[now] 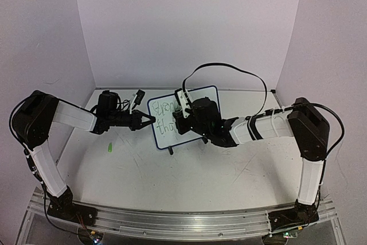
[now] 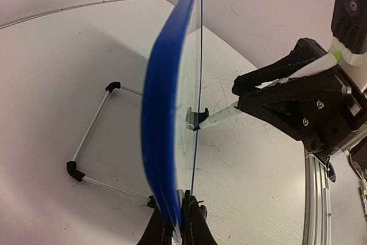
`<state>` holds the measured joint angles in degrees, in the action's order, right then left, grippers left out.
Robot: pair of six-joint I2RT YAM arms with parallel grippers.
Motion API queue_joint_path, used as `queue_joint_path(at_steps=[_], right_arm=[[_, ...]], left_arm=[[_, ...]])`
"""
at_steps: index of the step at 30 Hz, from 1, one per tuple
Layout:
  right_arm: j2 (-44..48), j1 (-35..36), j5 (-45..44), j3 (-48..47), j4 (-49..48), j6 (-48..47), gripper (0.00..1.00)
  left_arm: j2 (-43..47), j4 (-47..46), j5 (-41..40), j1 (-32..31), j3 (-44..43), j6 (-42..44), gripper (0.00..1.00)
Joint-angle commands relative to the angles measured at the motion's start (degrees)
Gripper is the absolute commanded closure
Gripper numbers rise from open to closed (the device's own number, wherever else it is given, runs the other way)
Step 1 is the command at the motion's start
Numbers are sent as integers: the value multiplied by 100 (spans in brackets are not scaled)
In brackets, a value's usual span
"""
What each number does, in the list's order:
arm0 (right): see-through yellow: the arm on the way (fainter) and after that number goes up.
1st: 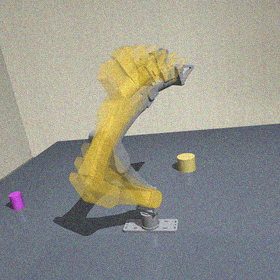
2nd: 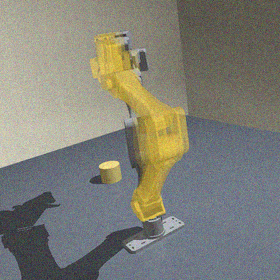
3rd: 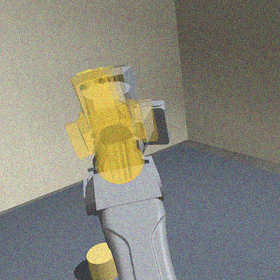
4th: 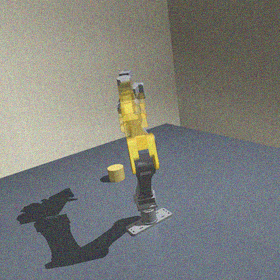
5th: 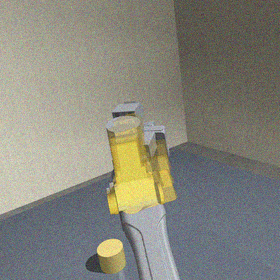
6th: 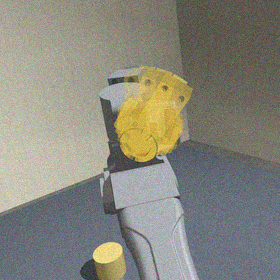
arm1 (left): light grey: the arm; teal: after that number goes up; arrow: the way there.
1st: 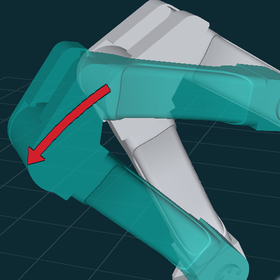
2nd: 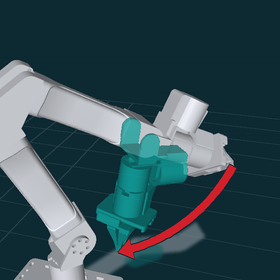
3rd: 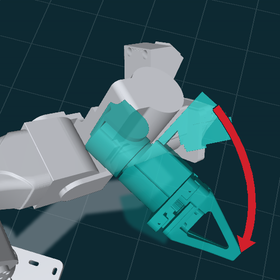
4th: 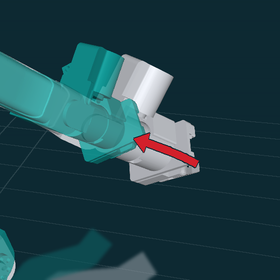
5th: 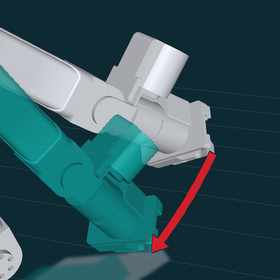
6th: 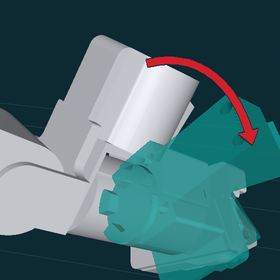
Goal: Write a sentence on the whiteboard
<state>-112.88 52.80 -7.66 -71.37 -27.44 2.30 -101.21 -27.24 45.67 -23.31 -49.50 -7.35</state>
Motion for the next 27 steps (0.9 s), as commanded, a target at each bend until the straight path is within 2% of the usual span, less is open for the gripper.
queue_joint_path(at_steps=[1,27], right_arm=[[-106,-10,-104,-177,-89,-58,100],[-8,87,-132,227,-13,250,100]], left_arm=[[-75,269,-682,51,-94,578,100],[-96,294,-679,55,-129,571,100]])
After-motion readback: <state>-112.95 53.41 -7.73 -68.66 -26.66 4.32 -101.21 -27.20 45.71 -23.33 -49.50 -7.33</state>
